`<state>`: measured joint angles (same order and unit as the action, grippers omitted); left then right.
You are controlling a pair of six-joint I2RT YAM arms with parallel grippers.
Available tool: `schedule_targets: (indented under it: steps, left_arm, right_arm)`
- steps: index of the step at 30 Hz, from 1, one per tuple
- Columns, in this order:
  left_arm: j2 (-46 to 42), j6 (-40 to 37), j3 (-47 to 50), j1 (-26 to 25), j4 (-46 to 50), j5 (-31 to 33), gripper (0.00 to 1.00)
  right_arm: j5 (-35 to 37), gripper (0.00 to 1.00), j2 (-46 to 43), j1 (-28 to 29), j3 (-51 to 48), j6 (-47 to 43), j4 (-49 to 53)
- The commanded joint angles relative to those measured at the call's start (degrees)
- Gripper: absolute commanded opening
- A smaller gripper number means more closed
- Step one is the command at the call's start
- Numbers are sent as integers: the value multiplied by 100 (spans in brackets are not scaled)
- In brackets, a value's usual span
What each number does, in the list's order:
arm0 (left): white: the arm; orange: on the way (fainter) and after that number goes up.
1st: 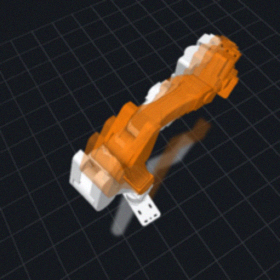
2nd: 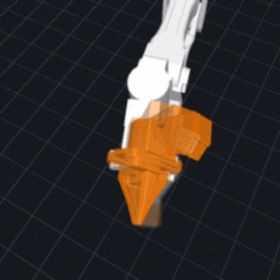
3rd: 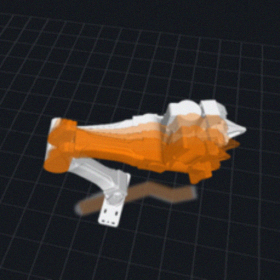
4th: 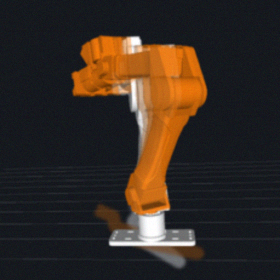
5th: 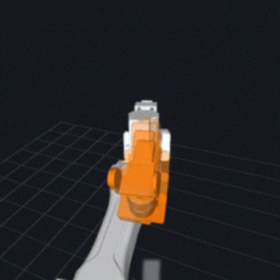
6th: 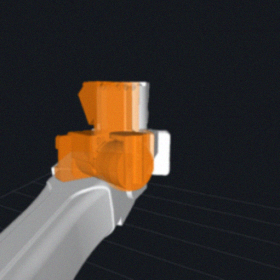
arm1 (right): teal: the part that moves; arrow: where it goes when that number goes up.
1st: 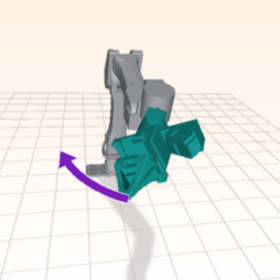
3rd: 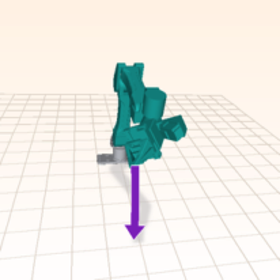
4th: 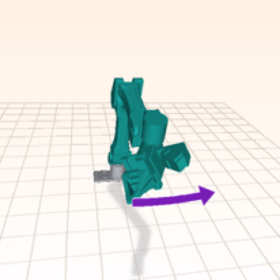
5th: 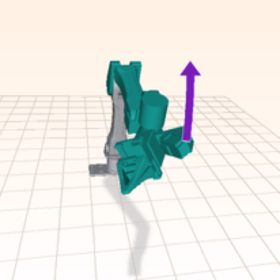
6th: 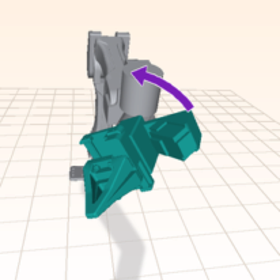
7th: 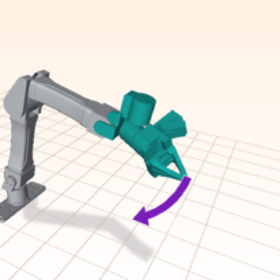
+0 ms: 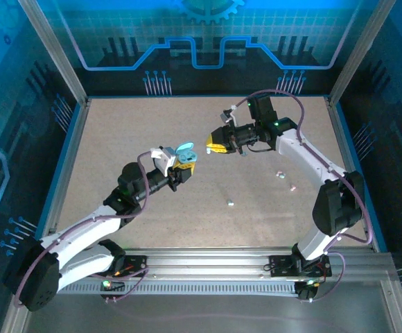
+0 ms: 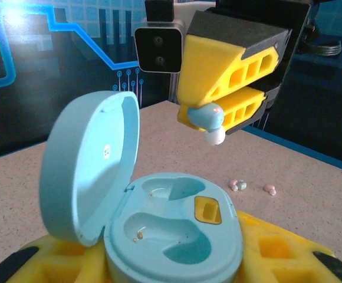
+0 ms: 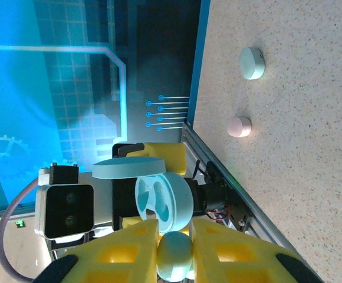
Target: Insert the wireless bluetooth earbuds into the charging case
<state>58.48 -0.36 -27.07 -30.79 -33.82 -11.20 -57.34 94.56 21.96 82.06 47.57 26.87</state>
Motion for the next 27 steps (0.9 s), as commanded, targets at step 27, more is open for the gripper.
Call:
schedule_targets:
  steps: [27]
  left_arm:
    - [268, 44, -219, 31, -836, -1160, 34]
  right_arm:
    - [934, 21, -377, 749, 686, -1802, 1130]
